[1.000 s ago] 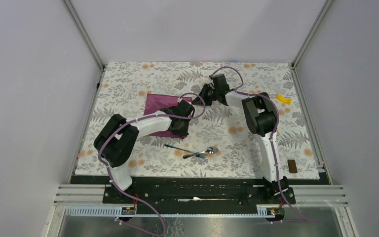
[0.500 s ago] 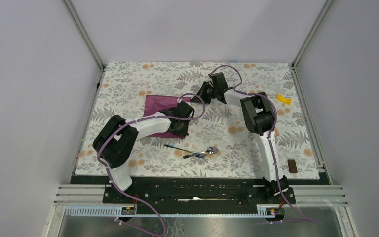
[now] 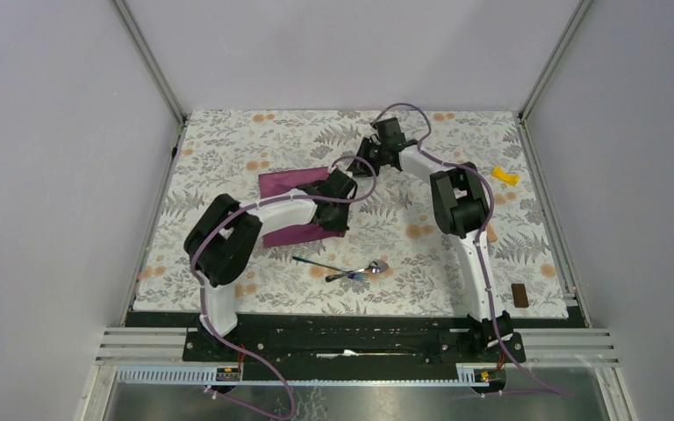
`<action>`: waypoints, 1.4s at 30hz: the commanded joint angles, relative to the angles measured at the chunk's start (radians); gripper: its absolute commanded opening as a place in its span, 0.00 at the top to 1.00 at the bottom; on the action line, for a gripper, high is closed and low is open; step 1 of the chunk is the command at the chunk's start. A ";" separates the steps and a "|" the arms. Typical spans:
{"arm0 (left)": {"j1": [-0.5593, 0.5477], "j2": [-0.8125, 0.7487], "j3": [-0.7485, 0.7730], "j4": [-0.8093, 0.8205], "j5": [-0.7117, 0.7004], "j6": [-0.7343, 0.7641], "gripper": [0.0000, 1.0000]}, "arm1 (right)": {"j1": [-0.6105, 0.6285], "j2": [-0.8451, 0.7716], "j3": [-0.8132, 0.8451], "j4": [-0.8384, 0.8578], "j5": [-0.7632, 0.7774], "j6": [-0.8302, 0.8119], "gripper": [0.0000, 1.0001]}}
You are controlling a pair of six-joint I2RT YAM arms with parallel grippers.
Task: Fold the napkin into a case and place the utensils inside
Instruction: Pick up the lower triangle-folded napkin from the center of the board.
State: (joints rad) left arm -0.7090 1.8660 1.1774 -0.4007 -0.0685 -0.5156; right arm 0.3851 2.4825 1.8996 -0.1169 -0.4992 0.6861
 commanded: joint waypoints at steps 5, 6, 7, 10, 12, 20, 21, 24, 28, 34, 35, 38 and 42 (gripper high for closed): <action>-0.008 0.192 0.222 0.006 0.160 -0.052 0.74 | -0.127 -0.209 0.050 -0.315 0.102 -0.238 0.73; -0.010 0.207 0.246 0.015 0.195 -0.064 0.69 | -0.134 -0.245 0.026 -0.323 0.115 -0.255 0.72; -0.009 0.220 0.267 0.022 0.226 -0.073 0.66 | -0.140 -0.279 -0.001 -0.328 0.126 -0.269 0.71; -0.008 0.191 0.297 0.038 0.254 -0.091 0.51 | -0.147 -0.381 -0.111 -0.331 0.174 -0.315 0.67; 0.003 0.129 0.290 0.044 0.274 -0.091 0.41 | -0.146 -0.434 -0.192 -0.331 0.193 -0.332 0.66; 0.237 -0.311 0.047 -0.013 0.392 -0.051 0.16 | -0.034 -0.602 -0.418 -0.308 0.313 -0.390 0.43; 0.305 -0.370 0.005 -0.030 0.417 -0.041 0.14 | 0.005 -0.609 -0.420 -0.319 0.339 -0.389 0.40; 0.532 -0.532 -0.064 -0.120 0.474 0.008 0.09 | 0.159 -0.606 -0.398 -0.355 0.416 -0.373 0.25; 0.774 -0.666 -0.098 -0.209 0.477 0.035 0.02 | 0.342 -0.522 -0.279 -0.439 0.482 -0.343 0.14; 0.914 -0.721 -0.142 -0.258 0.271 -0.096 0.01 | 0.554 -0.296 0.054 -0.594 0.584 -0.332 0.09; 0.934 -0.724 -0.157 -0.243 0.272 -0.122 0.01 | 0.576 -0.254 0.115 -0.626 0.597 -0.333 0.09; 0.966 -0.714 -0.196 -0.201 0.287 -0.164 0.01 | 0.620 -0.140 0.260 -0.679 0.604 -0.336 0.17; 0.976 -0.685 -0.223 -0.168 0.289 -0.151 0.01 | 0.639 -0.050 0.379 -0.720 0.600 -0.349 0.34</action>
State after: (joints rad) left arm 0.2581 1.1671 0.9722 -0.6289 0.2451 -0.6415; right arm 1.0214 2.3631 2.1639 -0.7200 0.0502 0.3443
